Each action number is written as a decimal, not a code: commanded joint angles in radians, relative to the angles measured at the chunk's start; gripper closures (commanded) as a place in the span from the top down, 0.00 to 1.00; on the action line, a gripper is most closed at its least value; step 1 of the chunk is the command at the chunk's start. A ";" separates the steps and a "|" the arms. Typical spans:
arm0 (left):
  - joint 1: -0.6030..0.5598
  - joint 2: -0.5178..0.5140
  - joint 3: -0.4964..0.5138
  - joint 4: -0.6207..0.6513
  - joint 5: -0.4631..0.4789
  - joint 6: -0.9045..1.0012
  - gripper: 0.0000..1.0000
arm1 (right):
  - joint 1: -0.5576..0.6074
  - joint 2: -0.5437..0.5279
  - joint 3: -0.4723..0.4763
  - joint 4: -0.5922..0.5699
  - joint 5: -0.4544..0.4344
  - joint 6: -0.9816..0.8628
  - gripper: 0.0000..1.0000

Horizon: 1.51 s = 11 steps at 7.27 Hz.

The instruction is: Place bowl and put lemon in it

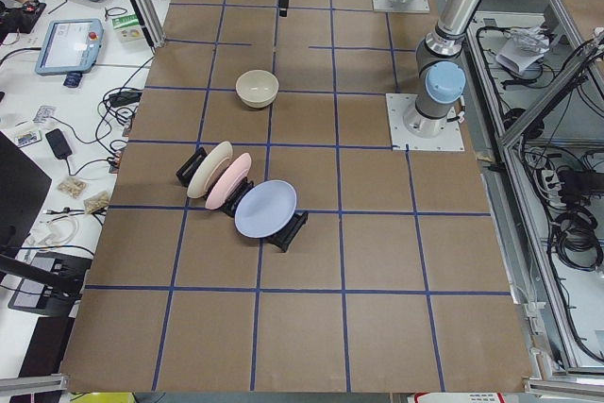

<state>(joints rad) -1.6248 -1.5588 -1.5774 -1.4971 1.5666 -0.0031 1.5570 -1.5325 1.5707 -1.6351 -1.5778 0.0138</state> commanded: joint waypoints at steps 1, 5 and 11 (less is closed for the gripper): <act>-0.001 -0.001 -0.007 0.005 0.003 0.000 1.00 | 0.000 0.000 0.000 0.000 -0.001 0.000 1.00; 0.023 -0.039 0.010 0.021 -0.003 0.008 1.00 | -0.015 0.012 0.002 -0.011 -0.048 -0.009 1.00; 0.075 -0.345 -0.185 0.459 0.009 0.083 1.00 | -0.323 0.196 0.000 -0.219 -0.154 -0.306 1.00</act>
<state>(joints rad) -1.5522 -1.8746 -1.7595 -1.0888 1.5740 0.0738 1.2928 -1.3758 1.5710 -1.7741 -1.7322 -0.1600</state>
